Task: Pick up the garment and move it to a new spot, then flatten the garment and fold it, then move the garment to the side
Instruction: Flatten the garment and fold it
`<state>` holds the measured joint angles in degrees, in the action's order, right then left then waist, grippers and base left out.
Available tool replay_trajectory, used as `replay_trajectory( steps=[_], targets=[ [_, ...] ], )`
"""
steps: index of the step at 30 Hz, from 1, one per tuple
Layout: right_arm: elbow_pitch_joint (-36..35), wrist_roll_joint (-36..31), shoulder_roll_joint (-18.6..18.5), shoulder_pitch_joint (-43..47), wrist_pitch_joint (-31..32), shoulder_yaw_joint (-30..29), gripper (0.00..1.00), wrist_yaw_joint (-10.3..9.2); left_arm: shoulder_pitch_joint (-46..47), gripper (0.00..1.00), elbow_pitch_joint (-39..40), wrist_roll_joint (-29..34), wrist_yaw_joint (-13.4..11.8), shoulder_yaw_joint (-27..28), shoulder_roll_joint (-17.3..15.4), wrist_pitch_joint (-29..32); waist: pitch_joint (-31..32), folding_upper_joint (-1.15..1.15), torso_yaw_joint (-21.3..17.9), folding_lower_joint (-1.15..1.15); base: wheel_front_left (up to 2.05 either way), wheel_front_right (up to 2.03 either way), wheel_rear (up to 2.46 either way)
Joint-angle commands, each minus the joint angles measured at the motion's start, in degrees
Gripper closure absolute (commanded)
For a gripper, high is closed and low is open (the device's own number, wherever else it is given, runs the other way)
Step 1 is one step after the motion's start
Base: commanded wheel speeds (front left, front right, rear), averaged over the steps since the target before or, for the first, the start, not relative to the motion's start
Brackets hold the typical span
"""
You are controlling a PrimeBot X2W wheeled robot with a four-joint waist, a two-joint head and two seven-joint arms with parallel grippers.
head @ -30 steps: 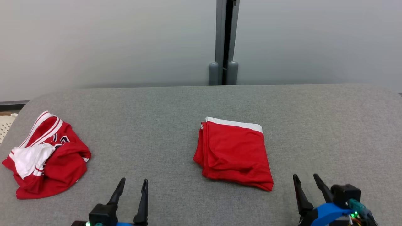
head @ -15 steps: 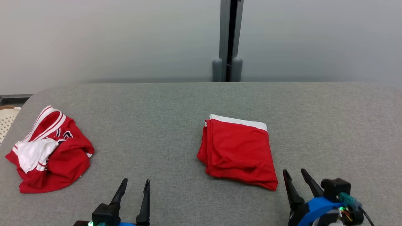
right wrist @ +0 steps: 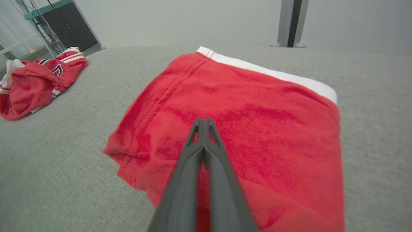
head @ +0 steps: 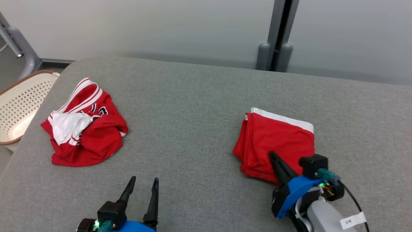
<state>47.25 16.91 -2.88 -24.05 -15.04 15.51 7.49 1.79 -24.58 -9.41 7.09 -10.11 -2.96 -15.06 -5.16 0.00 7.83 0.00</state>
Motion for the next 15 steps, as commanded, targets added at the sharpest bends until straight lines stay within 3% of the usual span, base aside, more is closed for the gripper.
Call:
replay_trajectory(
  steps=[1,8,15],
  targets=[
    [0.03,1.36,-0.08,0.13,-0.18,2.57,1.00,0.00,0.97,0.00,0.13,0.26,0.29,0.31,0.05,-0.16,-0.92,0.00,1.02,0.00,0.00,0.00,0.00],
    [-1.64,7.30,-0.15,2.17,-0.18,17.10,1.00,0.00,1.08,0.00,0.44,-0.21,0.43,1.05,0.06,-0.16,-1.03,0.00,0.12,0.00,0.00,0.00,0.00],
    [-8.40,9.31,-0.10,1.07,-0.18,18.29,1.00,0.00,1.94,0.00,1.73,-0.56,0.36,1.27,0.06,-0.16,0.20,0.00,-3.11,0.00,0.00,0.00,0.00]
  ],
)
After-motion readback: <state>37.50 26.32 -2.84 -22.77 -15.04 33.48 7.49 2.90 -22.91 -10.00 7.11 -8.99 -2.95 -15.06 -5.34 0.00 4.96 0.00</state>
